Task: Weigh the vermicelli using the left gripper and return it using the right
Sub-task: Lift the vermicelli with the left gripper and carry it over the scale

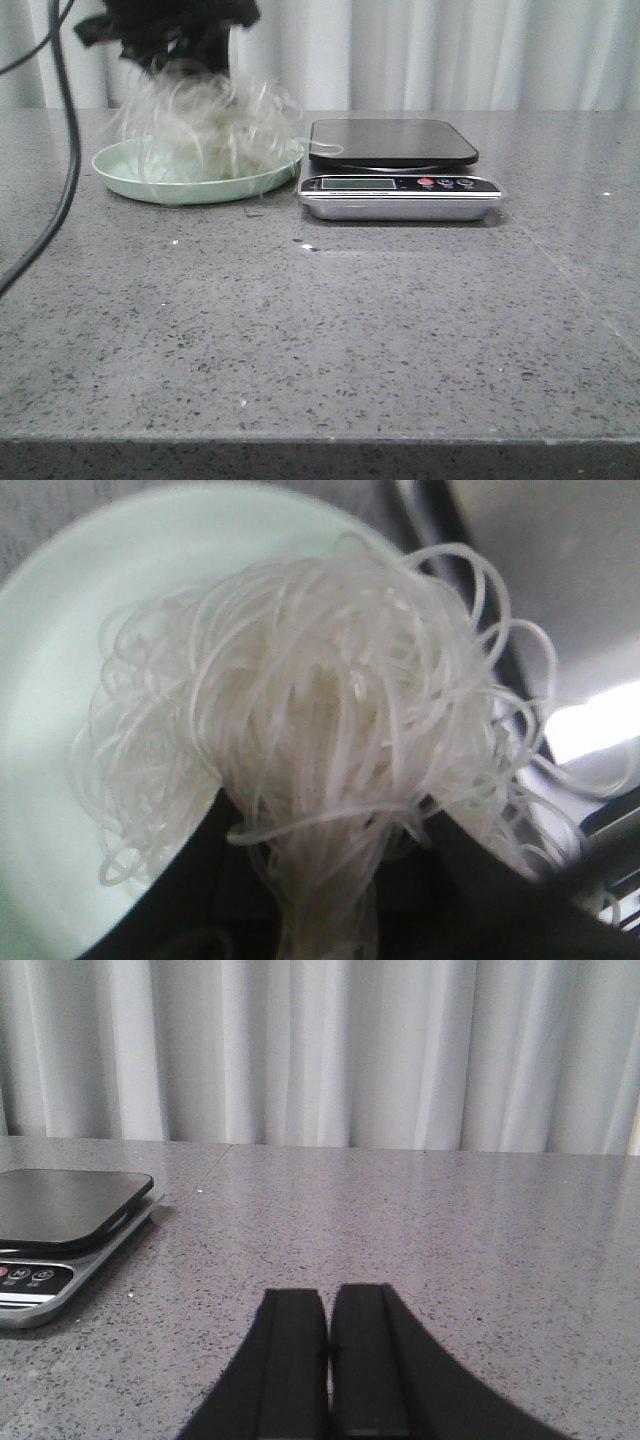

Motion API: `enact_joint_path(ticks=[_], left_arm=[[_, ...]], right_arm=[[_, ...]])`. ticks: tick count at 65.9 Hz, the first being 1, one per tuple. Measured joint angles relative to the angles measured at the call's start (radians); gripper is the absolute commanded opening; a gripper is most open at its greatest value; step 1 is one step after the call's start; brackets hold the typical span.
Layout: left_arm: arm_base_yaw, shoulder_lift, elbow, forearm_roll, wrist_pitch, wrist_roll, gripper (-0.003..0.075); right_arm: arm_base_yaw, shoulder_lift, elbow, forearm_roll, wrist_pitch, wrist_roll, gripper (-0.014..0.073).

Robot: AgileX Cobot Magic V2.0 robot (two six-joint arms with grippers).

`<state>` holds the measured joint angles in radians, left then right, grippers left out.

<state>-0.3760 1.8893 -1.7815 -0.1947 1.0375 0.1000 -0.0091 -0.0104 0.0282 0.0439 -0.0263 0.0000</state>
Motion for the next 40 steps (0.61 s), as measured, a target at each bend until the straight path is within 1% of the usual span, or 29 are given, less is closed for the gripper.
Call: enact_joint_path(ticks=[6,13,20,28,31,35,40], left_arm=[[-0.012,0.0,-0.089,-0.039,-0.004,0.002,0.0127],[-0.06,0.004,-0.175,-0.064,-0.032,0.008,0.0127],[-0.117,0.029,-0.218,-0.076,-0.064,0.026,0.0127],[-0.17,0.084,-0.228,-0.079,-0.102,0.035,0.0136],[-0.183,0.11,-0.228,-0.08,-0.111,0.037,0.0156],[-0.192,0.141,-0.228,-0.08,-0.122,0.039,0.0216],[-0.192,0.172,-0.228,-0.08,-0.13,0.042,0.0339]], right_arm=[[0.0,0.0,0.0,0.0,0.0,0.0,0.0188],[0.0,0.0,0.0,0.0,0.0,0.0,0.0188],[0.0,0.0,0.0,0.0,0.0,0.0,0.0188],[0.0,0.0,0.0,0.0,0.0,0.0,0.0188],[0.0,0.0,0.0,0.0,0.0,0.0,0.0188],[0.0,0.0,0.0,-0.001,0.0,0.0,0.0188],[0.0,0.0,0.0,-0.001,0.0,0.0,0.0188]])
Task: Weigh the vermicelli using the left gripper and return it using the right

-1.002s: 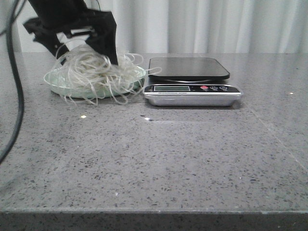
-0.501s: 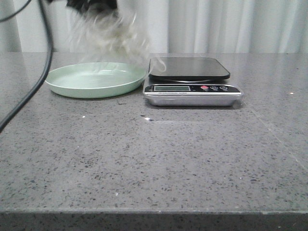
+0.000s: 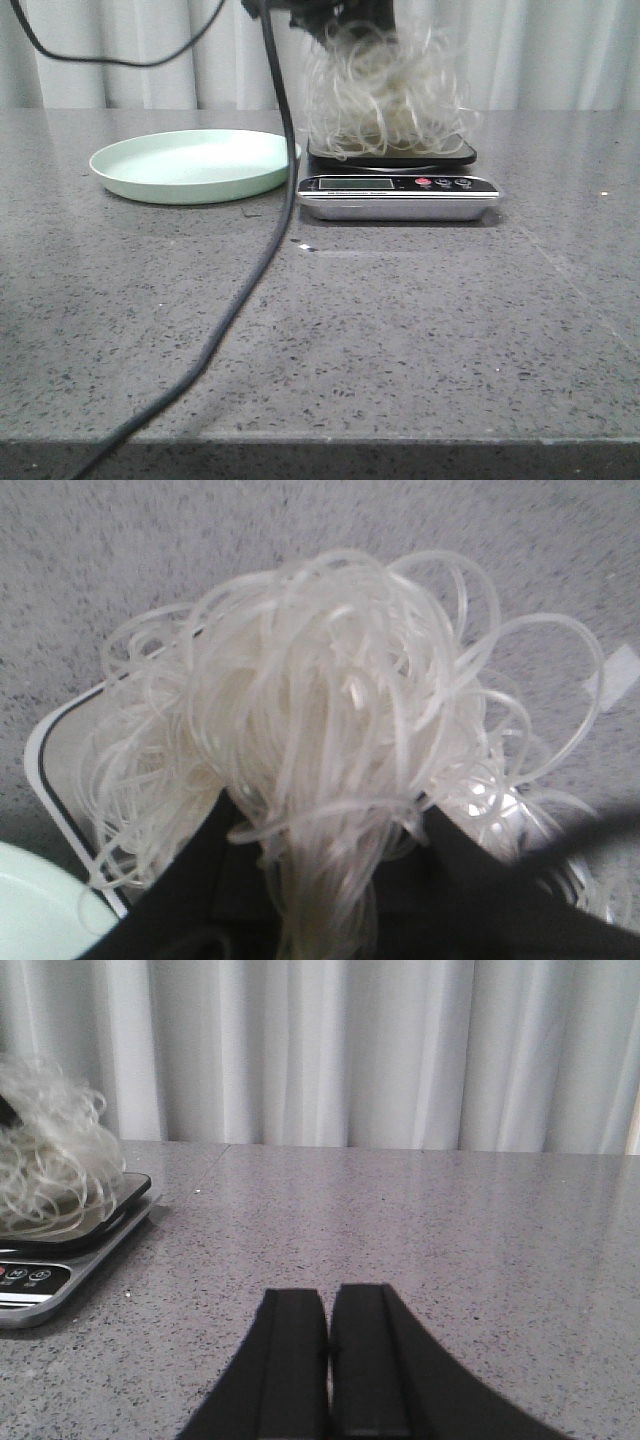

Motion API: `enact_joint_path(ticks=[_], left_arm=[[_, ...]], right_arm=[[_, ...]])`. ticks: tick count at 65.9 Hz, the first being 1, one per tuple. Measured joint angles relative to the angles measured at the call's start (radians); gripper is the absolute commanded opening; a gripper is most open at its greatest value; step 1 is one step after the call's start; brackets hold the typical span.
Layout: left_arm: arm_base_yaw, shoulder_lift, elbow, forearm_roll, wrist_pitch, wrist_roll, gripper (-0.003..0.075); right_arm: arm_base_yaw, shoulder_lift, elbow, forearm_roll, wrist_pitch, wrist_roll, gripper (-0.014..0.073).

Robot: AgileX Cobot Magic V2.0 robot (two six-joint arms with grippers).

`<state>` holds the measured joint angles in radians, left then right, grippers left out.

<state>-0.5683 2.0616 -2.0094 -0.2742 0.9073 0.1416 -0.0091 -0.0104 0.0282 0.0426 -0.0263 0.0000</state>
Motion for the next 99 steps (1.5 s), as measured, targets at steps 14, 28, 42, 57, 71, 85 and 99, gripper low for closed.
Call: enact_joint_path(ticks=[14,28,42,57,71,85,99], left_arm=[[0.0,0.014,-0.013,0.0,-0.004,0.002,0.0643],[0.013,0.012,-0.16,0.002,0.1,0.004,0.0595],[0.053,-0.103,-0.233,0.018,0.192,0.042,0.0473],[0.12,-0.292,-0.174,0.032,0.242,0.1,0.0365],[0.198,-0.52,0.09,0.04,0.218,0.149,0.0315],[0.23,-0.803,0.441,0.041,0.068,0.172,0.0252],[0.232,-1.078,0.761,0.041,-0.087,0.176,0.0151]], right_arm=[[0.0,0.0,0.0,0.0,0.0,0.0,0.0188],[0.0,0.0,0.0,0.0,0.0,0.0,0.0188],[0.0,0.0,0.0,0.0,0.0,0.0,0.0188],[0.0,0.0,0.0,0.0,0.0,0.0,0.0188],[0.0,0.0,0.0,0.0,0.0,0.0,0.0188],[0.0,0.0,0.0,0.0,0.0,0.0,0.0188],[0.0,0.0,0.0,0.0,0.0,0.0,0.0188]])
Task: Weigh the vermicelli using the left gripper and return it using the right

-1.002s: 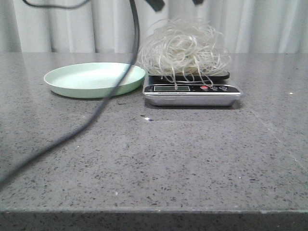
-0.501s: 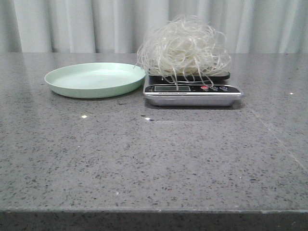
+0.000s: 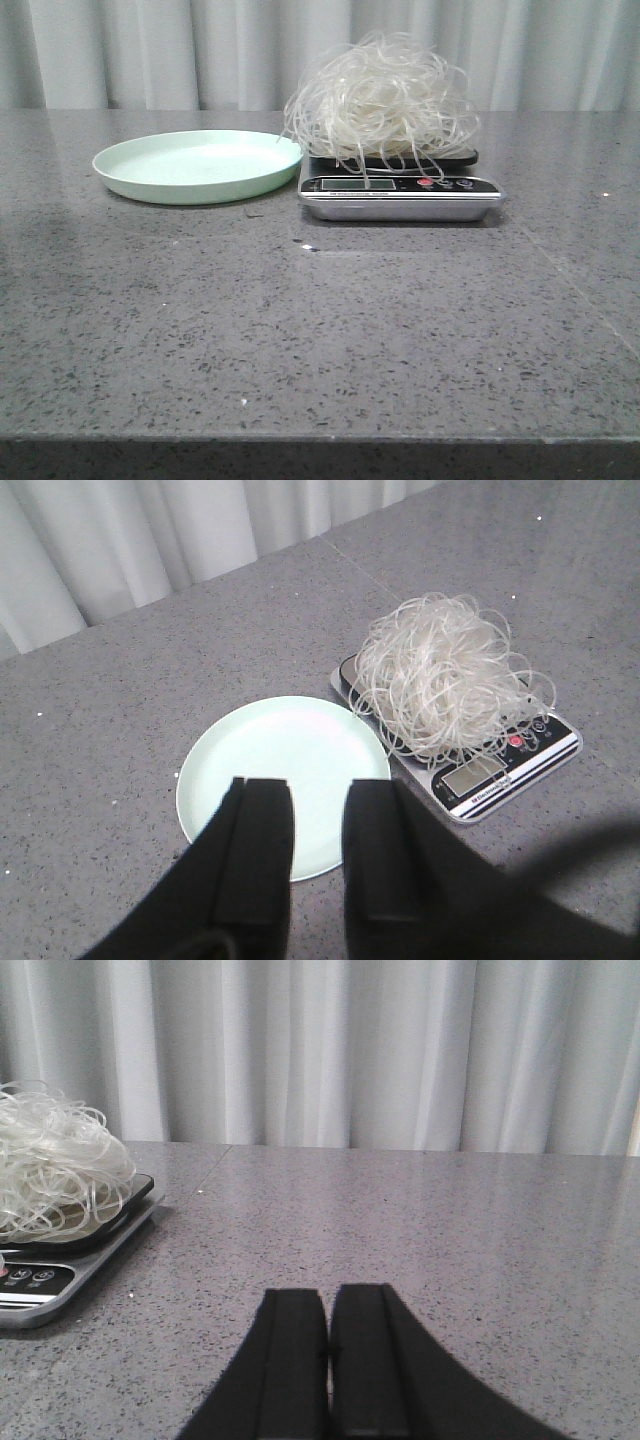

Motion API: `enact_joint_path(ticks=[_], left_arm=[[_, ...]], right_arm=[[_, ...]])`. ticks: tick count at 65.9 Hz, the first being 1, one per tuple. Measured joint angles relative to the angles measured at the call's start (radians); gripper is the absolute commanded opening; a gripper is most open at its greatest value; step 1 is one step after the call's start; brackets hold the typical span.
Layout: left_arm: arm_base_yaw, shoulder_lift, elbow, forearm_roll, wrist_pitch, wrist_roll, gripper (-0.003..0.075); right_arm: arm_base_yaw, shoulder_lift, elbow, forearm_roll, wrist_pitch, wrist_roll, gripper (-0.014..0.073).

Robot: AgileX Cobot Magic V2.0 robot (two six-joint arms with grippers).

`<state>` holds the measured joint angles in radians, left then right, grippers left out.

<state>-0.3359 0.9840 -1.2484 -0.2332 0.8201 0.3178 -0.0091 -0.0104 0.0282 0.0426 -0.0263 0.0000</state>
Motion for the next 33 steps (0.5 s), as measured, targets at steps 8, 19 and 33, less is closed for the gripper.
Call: enact_joint_path(ticks=[8,19,33], left_arm=[[0.0,-0.179,0.213,0.0,-0.11,0.0,0.0127],[0.0,-0.383,0.447,-0.004,-0.225,0.0,0.0127],[0.0,-0.575,0.673,-0.021,-0.337,0.0,0.0127]], right_arm=[[0.0,0.0,0.0,0.0,0.0,0.0,0.0188],[0.0,0.0,0.0,0.0,0.0,0.0,0.0188],[0.0,0.0,0.0,0.0,0.0,0.0,0.0188]])
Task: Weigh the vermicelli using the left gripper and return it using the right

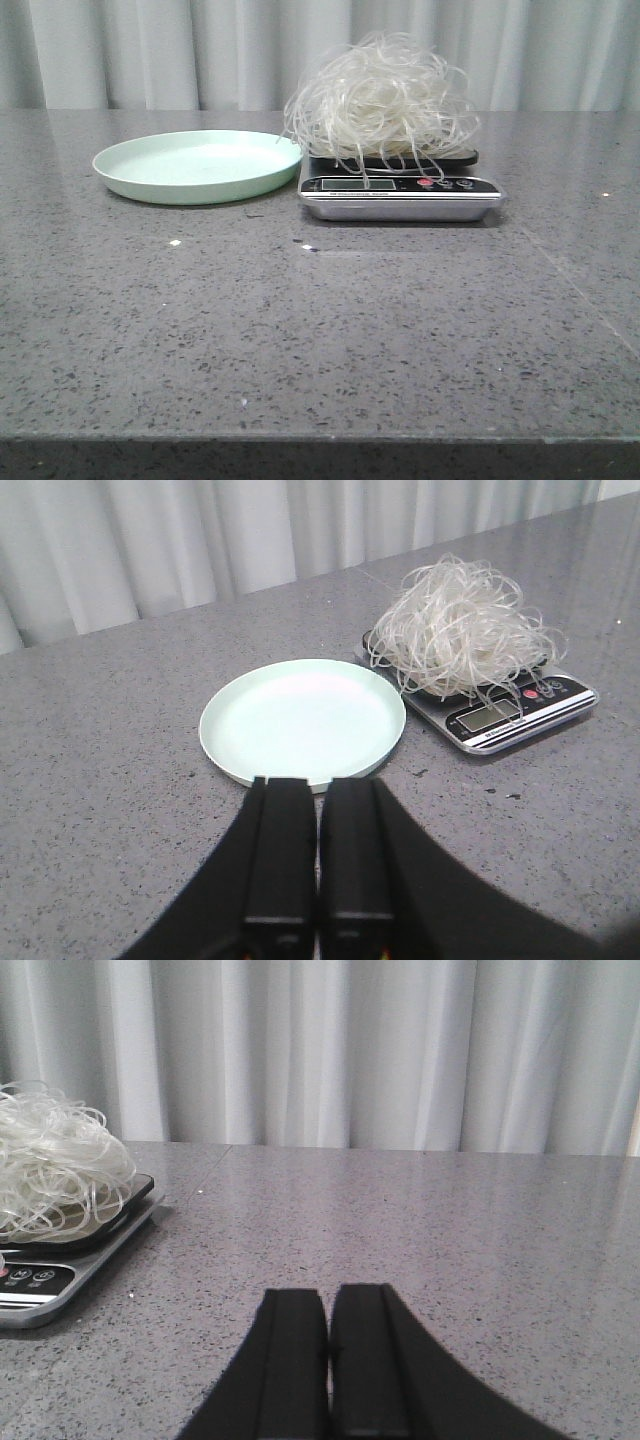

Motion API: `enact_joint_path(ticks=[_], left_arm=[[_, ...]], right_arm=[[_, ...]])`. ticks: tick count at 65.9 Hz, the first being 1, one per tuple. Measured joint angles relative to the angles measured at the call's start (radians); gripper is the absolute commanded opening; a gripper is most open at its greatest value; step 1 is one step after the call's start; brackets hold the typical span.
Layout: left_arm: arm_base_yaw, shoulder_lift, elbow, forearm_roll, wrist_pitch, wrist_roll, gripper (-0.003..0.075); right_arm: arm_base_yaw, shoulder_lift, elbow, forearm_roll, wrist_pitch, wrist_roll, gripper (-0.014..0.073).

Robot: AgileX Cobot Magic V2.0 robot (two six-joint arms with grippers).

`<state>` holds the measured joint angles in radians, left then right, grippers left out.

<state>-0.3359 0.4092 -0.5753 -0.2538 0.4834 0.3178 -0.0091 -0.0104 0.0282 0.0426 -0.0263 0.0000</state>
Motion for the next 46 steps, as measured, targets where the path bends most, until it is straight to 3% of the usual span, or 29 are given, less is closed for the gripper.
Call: enact_joint_path(ticks=[21,33,46], left_arm=[[0.0,-0.063,0.106,-0.023,-0.06,0.0,0.0127],[0.0,-0.063,0.106,-0.025,-0.069,0.0,0.0127],[0.0,-0.063,0.106,-0.025,-0.069,0.0,0.0127]], right_arm=[[0.0,0.0,0.0,0.0,-0.01,0.0,0.0188],[0.0,0.0,-0.01,0.0,-0.139,0.0,0.0188],[0.0,0.114,-0.206,0.0,-0.015,0.0,0.0188]])
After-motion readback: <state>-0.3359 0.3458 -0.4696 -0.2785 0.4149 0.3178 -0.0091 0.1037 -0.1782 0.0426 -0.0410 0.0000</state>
